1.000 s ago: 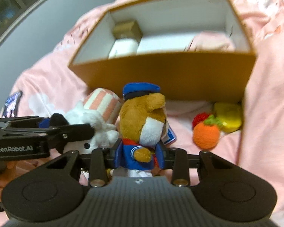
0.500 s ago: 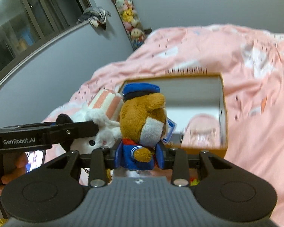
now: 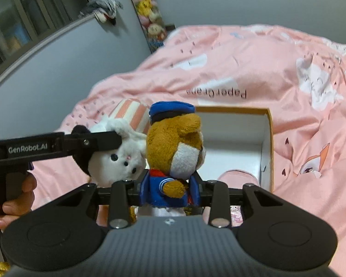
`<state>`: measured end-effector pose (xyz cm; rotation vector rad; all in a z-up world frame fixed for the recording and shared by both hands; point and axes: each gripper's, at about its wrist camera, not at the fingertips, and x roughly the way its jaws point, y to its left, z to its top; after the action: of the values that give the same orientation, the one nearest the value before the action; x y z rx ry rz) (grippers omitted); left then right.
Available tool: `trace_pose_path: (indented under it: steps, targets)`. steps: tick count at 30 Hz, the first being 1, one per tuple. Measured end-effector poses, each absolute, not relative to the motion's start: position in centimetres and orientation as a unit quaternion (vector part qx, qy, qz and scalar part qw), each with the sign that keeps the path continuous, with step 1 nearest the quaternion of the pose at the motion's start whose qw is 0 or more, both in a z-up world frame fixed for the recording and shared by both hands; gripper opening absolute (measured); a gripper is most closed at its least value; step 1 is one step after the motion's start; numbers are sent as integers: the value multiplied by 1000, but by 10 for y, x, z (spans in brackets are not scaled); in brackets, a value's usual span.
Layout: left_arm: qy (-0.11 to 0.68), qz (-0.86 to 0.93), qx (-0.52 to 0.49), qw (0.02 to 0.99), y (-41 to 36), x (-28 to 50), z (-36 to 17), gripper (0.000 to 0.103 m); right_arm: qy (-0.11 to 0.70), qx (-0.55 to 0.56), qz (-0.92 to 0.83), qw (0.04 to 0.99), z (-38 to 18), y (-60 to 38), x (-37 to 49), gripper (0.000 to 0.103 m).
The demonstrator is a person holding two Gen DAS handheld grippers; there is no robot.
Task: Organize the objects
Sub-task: 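Carry both plush toys into the orange box and open both tools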
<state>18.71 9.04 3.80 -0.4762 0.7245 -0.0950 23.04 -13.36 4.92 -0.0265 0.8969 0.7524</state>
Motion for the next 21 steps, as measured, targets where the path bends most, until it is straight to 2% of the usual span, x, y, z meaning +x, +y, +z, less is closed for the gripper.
trace_pose_path:
  steps: [5,21]
  targets:
    - [388,-30,-231,892,94,217,10,62,469,-11,337,816,20,-118,264,38]
    - [459,7,-213,863,109,272,-45,62,525,-9,317,790,-48,-74,336,38]
